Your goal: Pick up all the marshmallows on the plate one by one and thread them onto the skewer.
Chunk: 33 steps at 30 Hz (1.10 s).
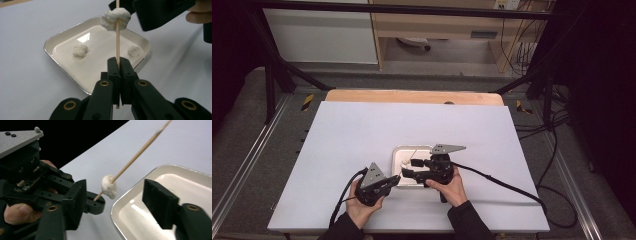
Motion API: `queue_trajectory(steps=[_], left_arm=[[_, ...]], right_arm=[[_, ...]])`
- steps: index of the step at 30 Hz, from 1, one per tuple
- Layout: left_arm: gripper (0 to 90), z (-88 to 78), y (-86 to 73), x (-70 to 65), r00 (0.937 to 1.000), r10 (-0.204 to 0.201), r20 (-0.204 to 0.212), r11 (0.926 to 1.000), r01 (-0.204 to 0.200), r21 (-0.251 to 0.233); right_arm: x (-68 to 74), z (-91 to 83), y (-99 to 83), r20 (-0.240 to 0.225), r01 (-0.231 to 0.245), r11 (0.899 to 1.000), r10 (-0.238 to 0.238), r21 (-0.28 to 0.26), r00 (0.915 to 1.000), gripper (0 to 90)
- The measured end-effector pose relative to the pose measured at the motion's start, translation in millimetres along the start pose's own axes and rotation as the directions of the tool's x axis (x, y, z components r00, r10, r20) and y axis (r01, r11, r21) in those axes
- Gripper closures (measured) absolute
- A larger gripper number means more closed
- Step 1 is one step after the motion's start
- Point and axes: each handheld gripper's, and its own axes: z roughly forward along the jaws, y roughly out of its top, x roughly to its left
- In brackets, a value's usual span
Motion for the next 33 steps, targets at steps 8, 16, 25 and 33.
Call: queue_trajectory(steps=[8, 16, 25, 33], left_arm=[[88.4, -5.4, -3.0, 5.4, 1.0, 0.004, -0.009, 0.9998, -0.004, 0.018], [88.4, -6.7, -4.7, 7.7, 0.9999, 0.01, -0.012, 0.9991, -0.009, 0.042], [88.3, -6.8, -5.6, 7.3, 0.9999, 0.01, -0.002, 0.9988, -0.01, 0.049], [88.3, -7.6, -6.4, 8.1, 1.0, 0.007, -0.001, 0.9988, -0.007, 0.049]], right_arm=[[-3.5, -11.2, 2.6, 0.135, 0.108, 0.991, -0.118, 0.076, 0.9838, 13.9], [-17.4, -12.1, -11.5, 0.229, 0.16, 0.966, -0.205, 0.202, 0.9514, 17.7], [-26.3, -6.3, -22.4, 0.237, 0.186, 0.935, -0.262, 0.301, 0.9357, 39.9], [-28.1, -1.9, -29.2, 0.221, 0.21, 0.908, -0.302, 0.362, 0.9274, 52.9]])
